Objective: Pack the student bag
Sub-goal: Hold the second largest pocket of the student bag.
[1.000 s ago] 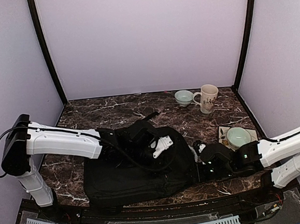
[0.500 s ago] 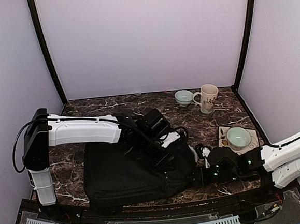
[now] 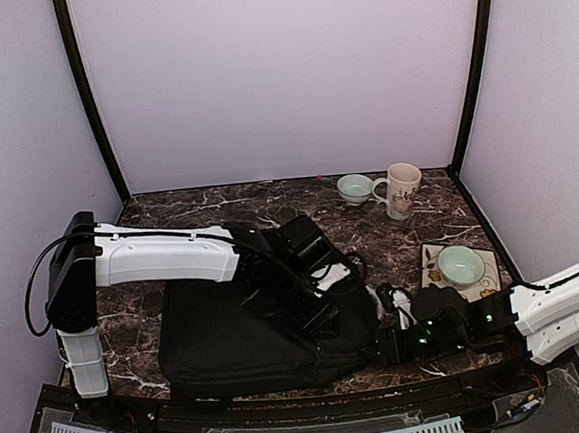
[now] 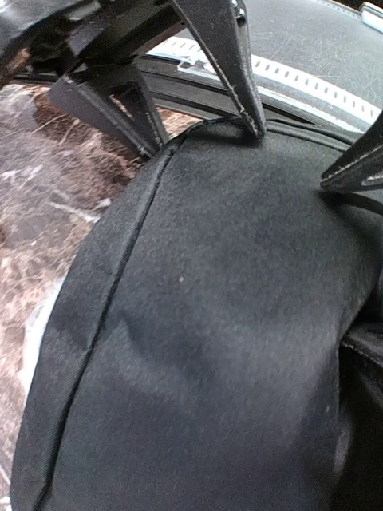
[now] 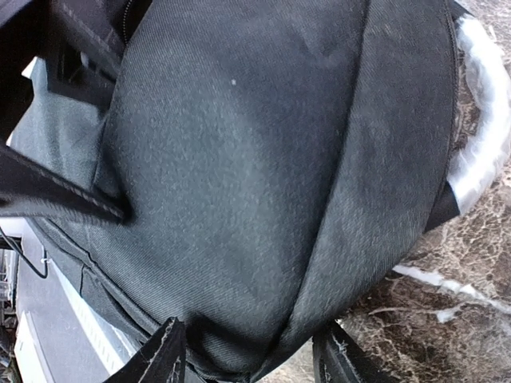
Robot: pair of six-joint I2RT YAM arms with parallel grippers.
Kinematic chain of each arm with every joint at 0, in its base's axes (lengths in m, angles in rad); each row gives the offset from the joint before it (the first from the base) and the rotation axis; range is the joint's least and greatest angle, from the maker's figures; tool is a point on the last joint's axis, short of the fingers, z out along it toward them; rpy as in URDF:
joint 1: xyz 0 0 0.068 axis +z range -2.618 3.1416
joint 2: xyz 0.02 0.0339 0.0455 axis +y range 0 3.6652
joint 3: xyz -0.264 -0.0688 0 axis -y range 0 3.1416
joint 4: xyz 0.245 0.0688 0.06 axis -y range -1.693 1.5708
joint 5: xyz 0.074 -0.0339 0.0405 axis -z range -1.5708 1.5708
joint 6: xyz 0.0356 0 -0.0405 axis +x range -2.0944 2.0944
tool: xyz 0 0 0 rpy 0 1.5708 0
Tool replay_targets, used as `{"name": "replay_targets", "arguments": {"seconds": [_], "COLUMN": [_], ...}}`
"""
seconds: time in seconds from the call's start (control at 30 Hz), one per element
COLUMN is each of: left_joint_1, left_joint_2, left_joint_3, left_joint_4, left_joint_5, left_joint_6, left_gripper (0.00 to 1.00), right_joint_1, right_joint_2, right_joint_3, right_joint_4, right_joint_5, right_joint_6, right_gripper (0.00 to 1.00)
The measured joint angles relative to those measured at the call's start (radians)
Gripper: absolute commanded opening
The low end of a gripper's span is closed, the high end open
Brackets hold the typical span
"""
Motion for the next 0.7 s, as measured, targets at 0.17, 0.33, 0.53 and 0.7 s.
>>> {"name": "replay_targets", "arguments": {"seconds": [0.17, 0.33, 0.53, 0.7], "left_joint_1": [-0.023, -0.038, -0.05, -0.05], "left_joint_2": [0.0, -0.003, -0.015, -0.023], "left_joint_3": [0.002, 0.013, 0.011, -0.003], "left_joint_4": [-0.031, -0.069, -0.119, -0.108], "left_joint_5": [-0.029, -0.063, -0.079, -0.074], "left_joint_6": [-0.001, -0.01, -0.01, -0.01], "left_gripper": [0.52, 0.49, 0.48, 0.48], "right_joint_1": [0.0, 0.0, 0.001, 0.001], "right_joint_2": [0.029, 0.111, 0.14, 0.132], "right_joint_3": [0.0, 0.001, -0.03, -0.081], "right_joint_4": [0.023, 0.08, 0.206, 0.303], "right_joint_5": [-0.002, -0.003, -0.061, -0.071], "right_joint_6": [-0.003, -0.006, -0.004, 0.029], "right_gripper": [0.55, 0.62, 0.78, 0.63]}}
